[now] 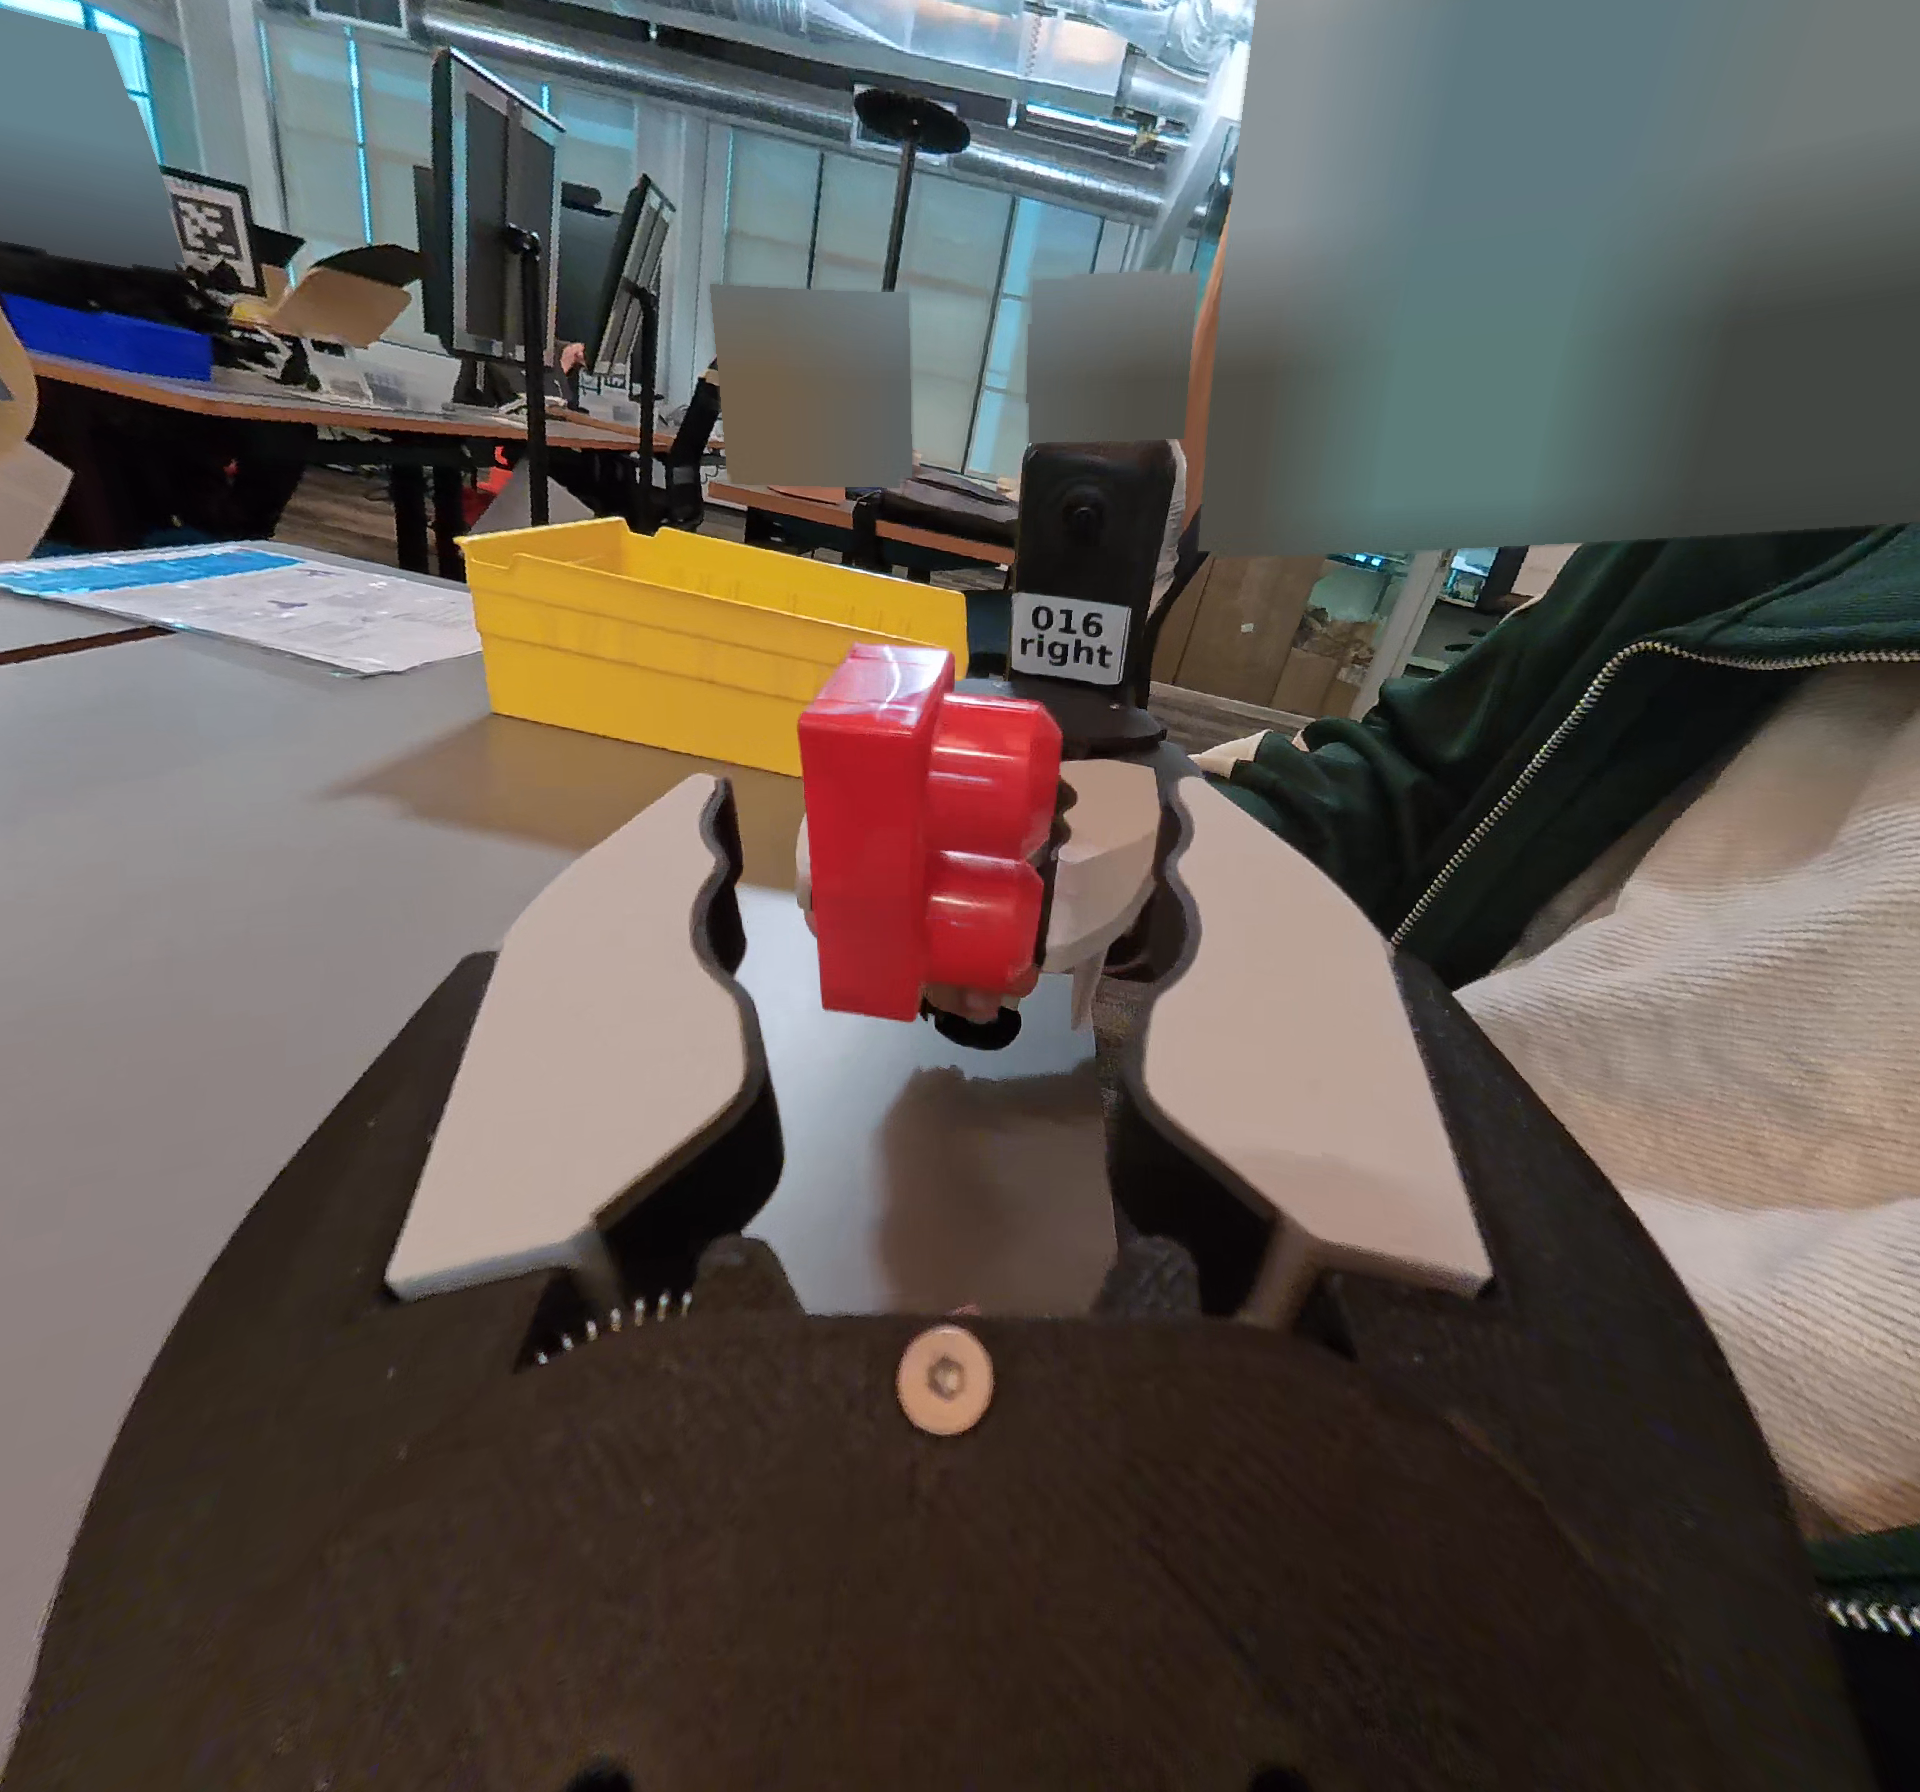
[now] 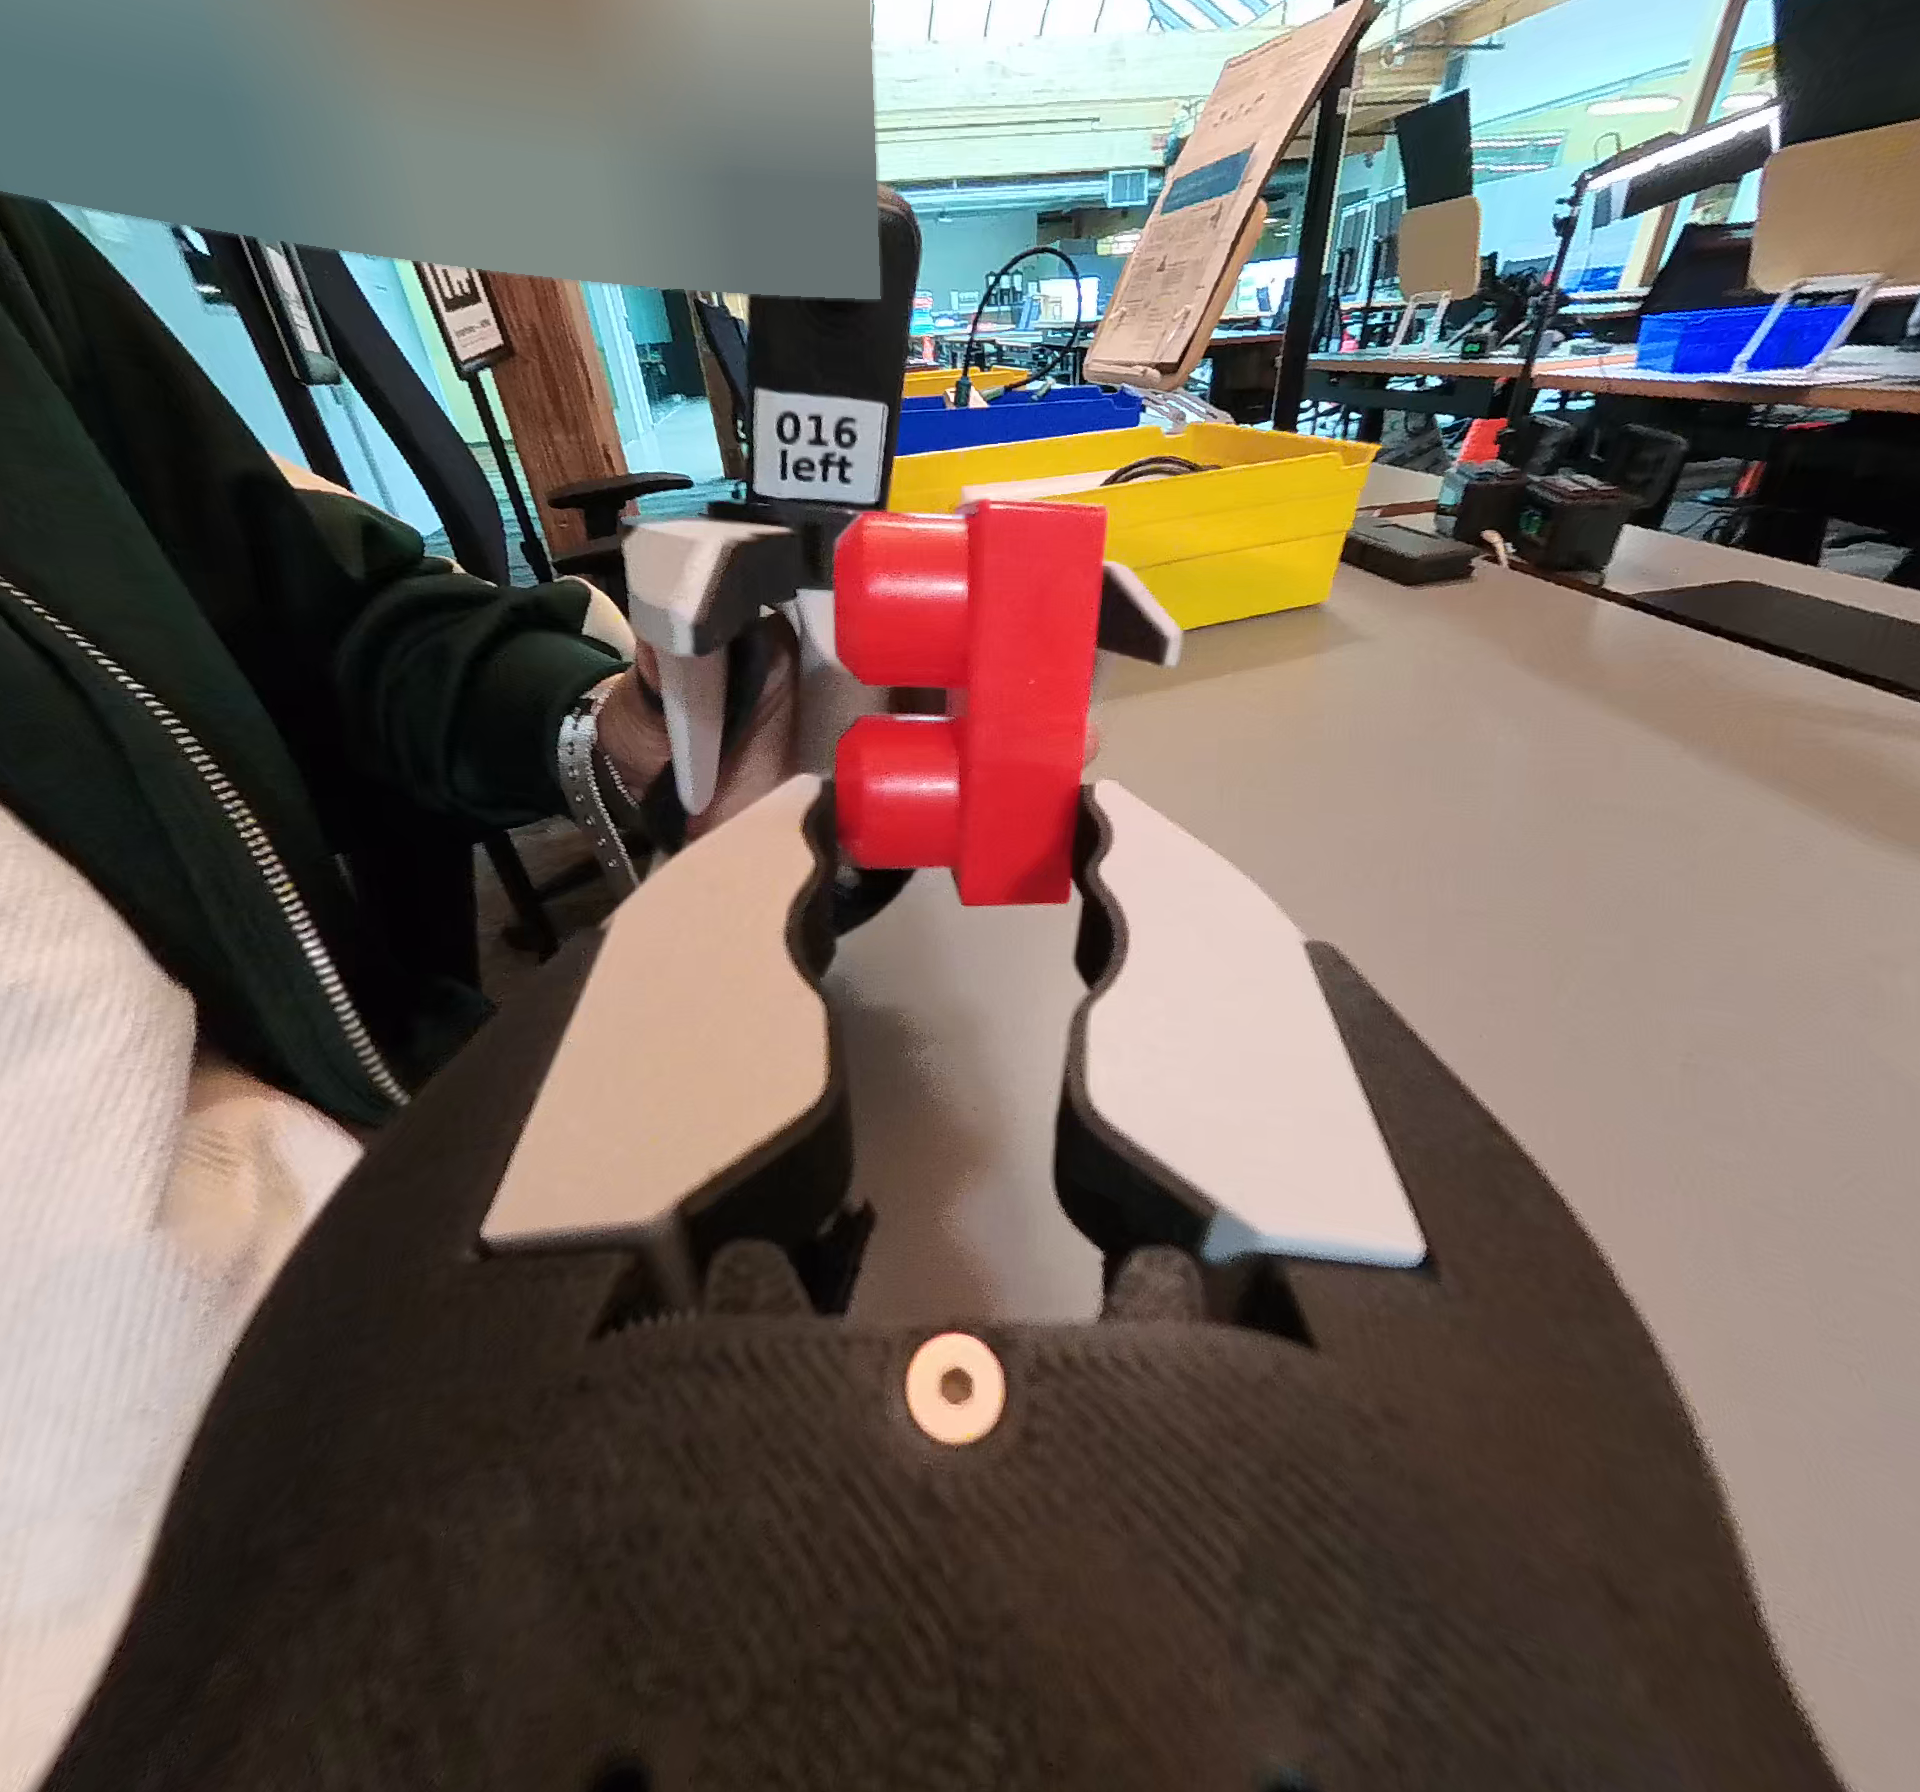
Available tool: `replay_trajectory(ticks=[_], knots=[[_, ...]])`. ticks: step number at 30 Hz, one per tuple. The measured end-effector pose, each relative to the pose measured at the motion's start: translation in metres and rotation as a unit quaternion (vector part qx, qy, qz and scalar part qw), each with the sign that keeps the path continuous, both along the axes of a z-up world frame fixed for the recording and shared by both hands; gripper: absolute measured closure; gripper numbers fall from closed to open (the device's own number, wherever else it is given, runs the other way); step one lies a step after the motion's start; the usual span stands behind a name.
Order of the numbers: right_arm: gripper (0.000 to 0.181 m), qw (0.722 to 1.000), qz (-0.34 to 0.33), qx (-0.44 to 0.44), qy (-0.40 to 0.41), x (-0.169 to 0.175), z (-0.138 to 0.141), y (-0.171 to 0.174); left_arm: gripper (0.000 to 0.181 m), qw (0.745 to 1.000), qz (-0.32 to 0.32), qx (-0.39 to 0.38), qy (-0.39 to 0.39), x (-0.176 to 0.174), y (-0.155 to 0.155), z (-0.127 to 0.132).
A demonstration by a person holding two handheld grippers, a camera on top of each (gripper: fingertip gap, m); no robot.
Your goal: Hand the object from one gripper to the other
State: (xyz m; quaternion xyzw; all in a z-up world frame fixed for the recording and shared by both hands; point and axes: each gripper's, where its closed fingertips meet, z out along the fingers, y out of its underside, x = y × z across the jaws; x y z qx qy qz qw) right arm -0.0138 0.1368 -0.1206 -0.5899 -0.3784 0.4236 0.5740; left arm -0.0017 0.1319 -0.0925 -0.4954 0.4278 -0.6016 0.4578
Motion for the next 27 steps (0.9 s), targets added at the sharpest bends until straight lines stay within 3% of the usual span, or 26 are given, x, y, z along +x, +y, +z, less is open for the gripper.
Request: replay_trajectory(ticks=[3,7,10,15,22,27], knots=[[0.137,0.999,-0.028,0.019,-0.040,0.007,-0.005,0.007,0.098,1.000,0.009,-0.010,0.020,0.002,0.004,-0.007],[0.137,0.974,-0.099,0.090,-0.181,0.027,-0.020,0.024,0.099,0.992,0.020,-0.088,0.092,0.004,0.017,-0.034],[0.137,0.921,-0.151,0.169,-0.317,0.042,-0.031,0.034,0.103,0.979,0.011,-0.174,0.104,0.002,0.025,-0.044],[0.137,0.793,-0.200,0.290,-0.497,0.045,-0.044,0.038,0.113,0.963,0.008,-0.238,0.128,0.001,0.030,-0.060],[0.137,0.733,-0.207,0.312,-0.569,0.034,-0.053,0.031,0.131,0.961,0.013,-0.222,0.165,0.003,0.027,-0.070],[0.137,0.713,-0.204,0.331,-0.584,0.024,-0.054,0.025,0.138,0.960,0.005,-0.221,0.172,0.004,0.024,-0.075]])
